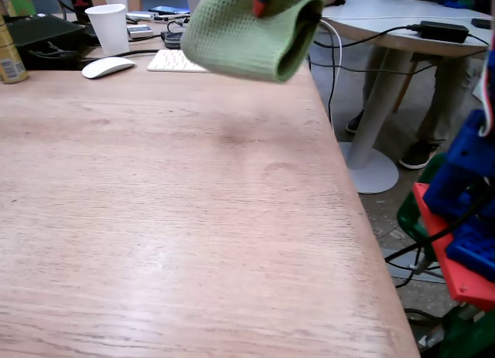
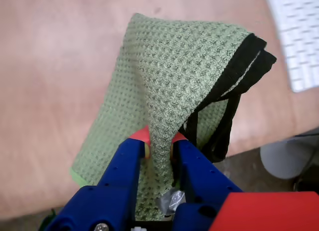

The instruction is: Clean the table

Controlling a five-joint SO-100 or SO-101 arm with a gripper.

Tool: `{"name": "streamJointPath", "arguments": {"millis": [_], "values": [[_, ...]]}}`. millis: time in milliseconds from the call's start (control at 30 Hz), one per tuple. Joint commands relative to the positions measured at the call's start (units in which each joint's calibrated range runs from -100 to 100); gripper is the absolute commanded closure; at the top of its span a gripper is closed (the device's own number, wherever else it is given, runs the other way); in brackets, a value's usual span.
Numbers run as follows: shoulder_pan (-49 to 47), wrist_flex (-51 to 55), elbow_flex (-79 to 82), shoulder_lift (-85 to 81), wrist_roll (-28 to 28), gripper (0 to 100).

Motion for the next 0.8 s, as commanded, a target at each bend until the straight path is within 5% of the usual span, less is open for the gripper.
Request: {"name": "streamJointPath", "arguments": {"millis": [0, 100, 300, 767], "values": [[-9.5, -5.3, 23.7, -19.3, -1.2, 100], [-14.6, -14.6, 41.8, -29.4, -5.4, 100], [-38.3, -17.2, 63.5, -47.8, -10.0, 100], [-45.2, -37.9, 103.0, -76.1, -12.6, 100]]}}
